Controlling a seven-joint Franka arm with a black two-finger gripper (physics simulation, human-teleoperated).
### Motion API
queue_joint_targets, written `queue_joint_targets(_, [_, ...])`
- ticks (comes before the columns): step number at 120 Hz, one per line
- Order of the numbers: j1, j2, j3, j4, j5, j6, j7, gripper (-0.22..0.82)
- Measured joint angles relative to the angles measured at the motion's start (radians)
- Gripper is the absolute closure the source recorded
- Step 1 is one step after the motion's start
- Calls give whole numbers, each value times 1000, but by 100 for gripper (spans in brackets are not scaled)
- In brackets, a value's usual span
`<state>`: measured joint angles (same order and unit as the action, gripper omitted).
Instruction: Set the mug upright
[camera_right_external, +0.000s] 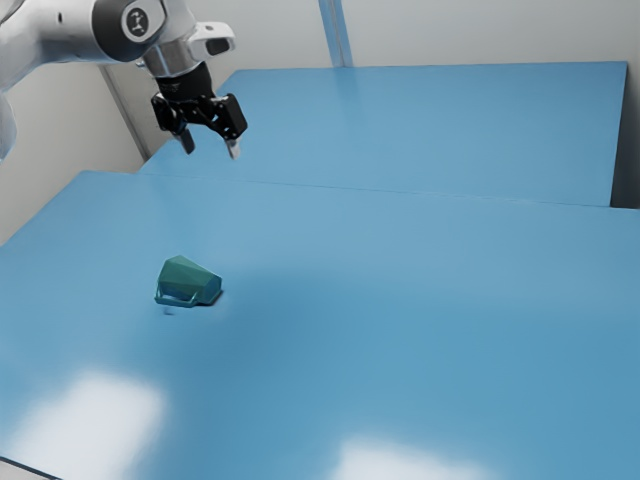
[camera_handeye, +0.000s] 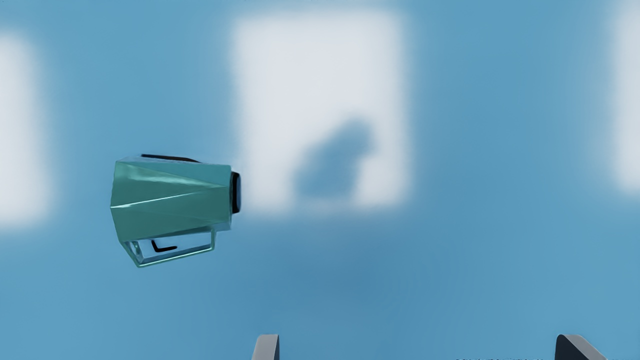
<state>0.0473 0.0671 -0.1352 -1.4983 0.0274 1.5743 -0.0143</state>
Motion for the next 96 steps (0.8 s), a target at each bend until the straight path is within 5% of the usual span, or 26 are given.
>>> queue_joint_targets(61, [38,-1,-1,-60,-41,-25,-10,0])
queue_joint_targets(96, [230,27,-1,-194,-237,47,201,0])
